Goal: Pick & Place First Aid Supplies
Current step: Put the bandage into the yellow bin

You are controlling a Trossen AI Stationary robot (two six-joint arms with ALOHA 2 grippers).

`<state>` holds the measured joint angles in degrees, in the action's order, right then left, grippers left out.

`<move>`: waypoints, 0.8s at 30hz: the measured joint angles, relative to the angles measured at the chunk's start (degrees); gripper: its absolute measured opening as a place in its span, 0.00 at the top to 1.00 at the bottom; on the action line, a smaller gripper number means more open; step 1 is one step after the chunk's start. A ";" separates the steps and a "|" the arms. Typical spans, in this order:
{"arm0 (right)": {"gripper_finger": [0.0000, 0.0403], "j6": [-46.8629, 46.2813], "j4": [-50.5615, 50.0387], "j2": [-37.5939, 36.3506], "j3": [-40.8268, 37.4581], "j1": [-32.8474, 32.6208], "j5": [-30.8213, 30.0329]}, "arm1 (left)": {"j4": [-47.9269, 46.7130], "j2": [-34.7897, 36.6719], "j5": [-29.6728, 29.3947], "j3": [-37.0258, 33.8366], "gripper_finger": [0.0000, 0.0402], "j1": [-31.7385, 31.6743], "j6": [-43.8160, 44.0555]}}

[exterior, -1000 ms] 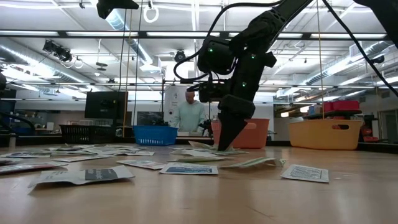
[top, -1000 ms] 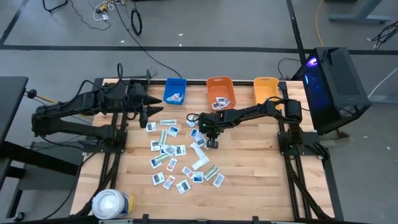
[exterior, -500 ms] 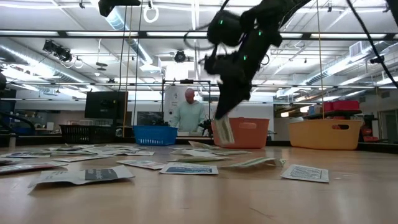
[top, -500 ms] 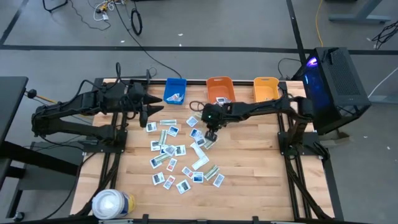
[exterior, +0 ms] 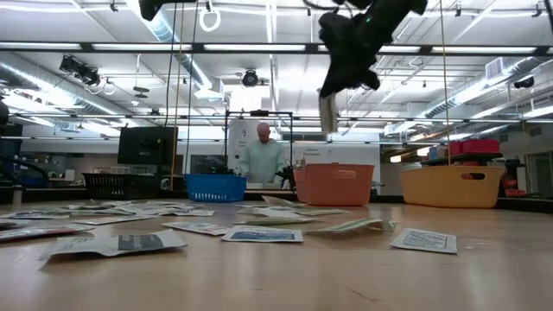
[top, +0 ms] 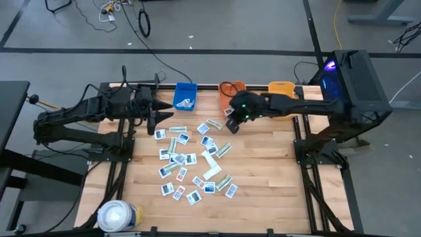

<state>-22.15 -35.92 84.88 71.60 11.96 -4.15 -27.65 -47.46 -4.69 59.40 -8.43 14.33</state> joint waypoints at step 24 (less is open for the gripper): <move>1.00 2.74 -17.01 -10.45 -3.51 23.16 -8.93 | -0.02 4.42 -0.60 0.02 0.74 -0.02 -2.14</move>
<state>-19.42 -52.94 74.43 68.09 35.12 -13.08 -27.67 -43.05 -5.29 59.42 -8.45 12.19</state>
